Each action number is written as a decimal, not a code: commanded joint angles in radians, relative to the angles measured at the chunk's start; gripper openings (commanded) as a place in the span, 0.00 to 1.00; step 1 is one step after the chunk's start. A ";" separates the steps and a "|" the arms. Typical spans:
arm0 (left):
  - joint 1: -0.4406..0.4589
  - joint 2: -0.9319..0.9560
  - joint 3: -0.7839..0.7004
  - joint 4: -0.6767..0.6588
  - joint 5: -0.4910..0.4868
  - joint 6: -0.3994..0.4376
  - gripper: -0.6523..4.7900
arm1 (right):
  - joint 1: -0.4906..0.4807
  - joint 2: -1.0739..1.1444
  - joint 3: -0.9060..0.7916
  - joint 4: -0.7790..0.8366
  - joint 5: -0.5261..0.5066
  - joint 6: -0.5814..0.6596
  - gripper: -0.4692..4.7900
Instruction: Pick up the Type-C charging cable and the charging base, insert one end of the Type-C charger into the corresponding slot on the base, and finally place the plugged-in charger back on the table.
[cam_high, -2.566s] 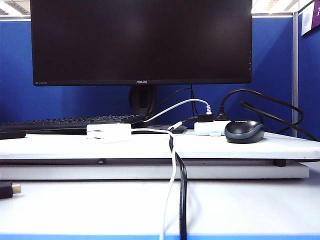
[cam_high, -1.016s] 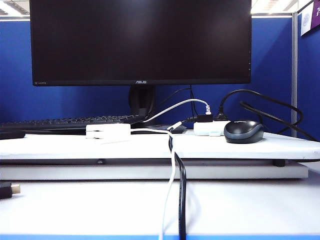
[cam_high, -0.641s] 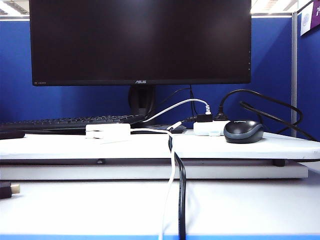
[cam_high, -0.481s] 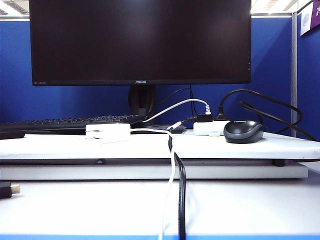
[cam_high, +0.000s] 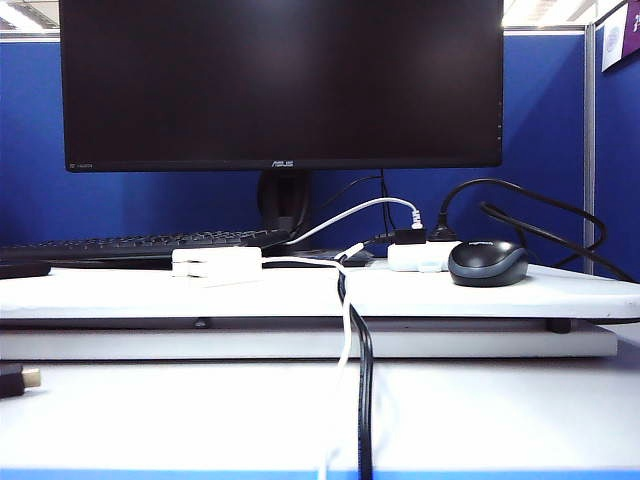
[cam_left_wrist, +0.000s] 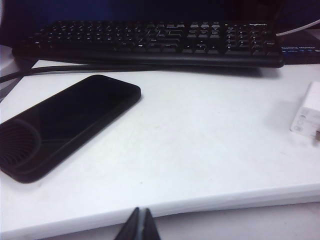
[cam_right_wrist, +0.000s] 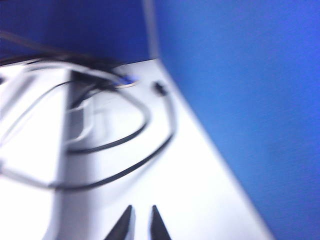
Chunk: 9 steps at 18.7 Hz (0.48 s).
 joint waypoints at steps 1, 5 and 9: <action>0.002 -0.002 -0.001 -0.010 0.003 0.000 0.12 | -0.002 -0.097 -0.078 0.015 -0.023 0.018 0.18; 0.003 -0.002 -0.001 -0.010 0.003 0.000 0.12 | -0.002 -0.109 -0.119 0.014 -0.036 -0.050 0.18; 0.003 -0.002 -0.001 -0.010 0.003 0.000 0.12 | -0.004 -0.109 -0.119 0.014 -0.037 -0.162 0.18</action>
